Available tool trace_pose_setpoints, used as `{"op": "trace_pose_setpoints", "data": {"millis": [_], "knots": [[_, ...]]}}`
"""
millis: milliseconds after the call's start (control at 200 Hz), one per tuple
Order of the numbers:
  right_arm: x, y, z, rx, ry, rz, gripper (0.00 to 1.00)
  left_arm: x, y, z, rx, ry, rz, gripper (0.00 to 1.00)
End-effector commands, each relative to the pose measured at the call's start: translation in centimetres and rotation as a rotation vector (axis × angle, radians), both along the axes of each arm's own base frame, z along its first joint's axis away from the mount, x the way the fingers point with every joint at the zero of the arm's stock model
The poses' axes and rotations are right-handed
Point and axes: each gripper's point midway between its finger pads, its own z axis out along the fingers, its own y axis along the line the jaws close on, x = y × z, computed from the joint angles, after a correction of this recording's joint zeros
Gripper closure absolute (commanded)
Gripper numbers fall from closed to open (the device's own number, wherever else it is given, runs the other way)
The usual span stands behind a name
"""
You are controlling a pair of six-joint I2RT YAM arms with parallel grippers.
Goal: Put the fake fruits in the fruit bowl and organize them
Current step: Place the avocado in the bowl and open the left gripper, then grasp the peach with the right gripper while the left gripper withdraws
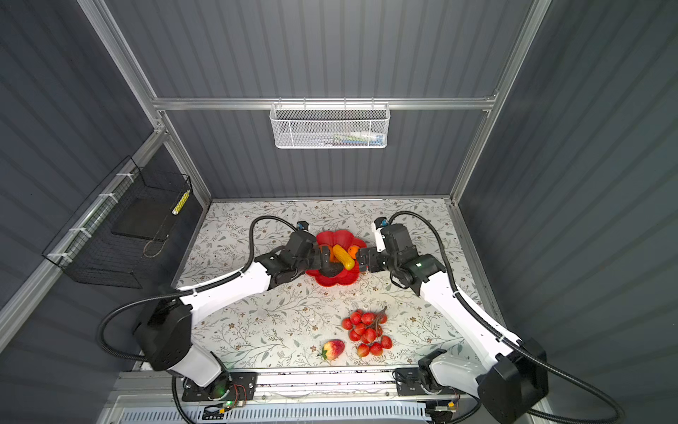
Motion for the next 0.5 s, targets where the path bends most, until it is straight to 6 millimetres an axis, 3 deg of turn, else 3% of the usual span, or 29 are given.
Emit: {"op": "trace_pose_setpoints", "data": {"millis": [0,125,255,375,495], "knots": [[-4.7,2.2,-2.2,-0.086,0.078,0.171,0.04,0.2,6.0,3.9,0.054,-0.170,0.180,0.00],[-9.8,6.0,-3.9,-0.099,0.131,0.335,0.03,-1.5,12.3,3.8,0.066,-0.203,0.333,0.00],[-14.5,8.2,-7.1,-0.168,0.199,0.466,0.04,-3.7,17.1,2.9,0.061,-0.197,0.433,0.00],[-18.0,9.1,-10.5,-0.274,0.224,0.583,0.02,-5.5,19.8,2.1,0.065,-0.191,0.496,0.00],[-19.8,9.2,-13.0,-0.337,0.251,0.637,0.02,-6.7,21.0,1.5,0.054,-0.183,0.525,0.00]]}}
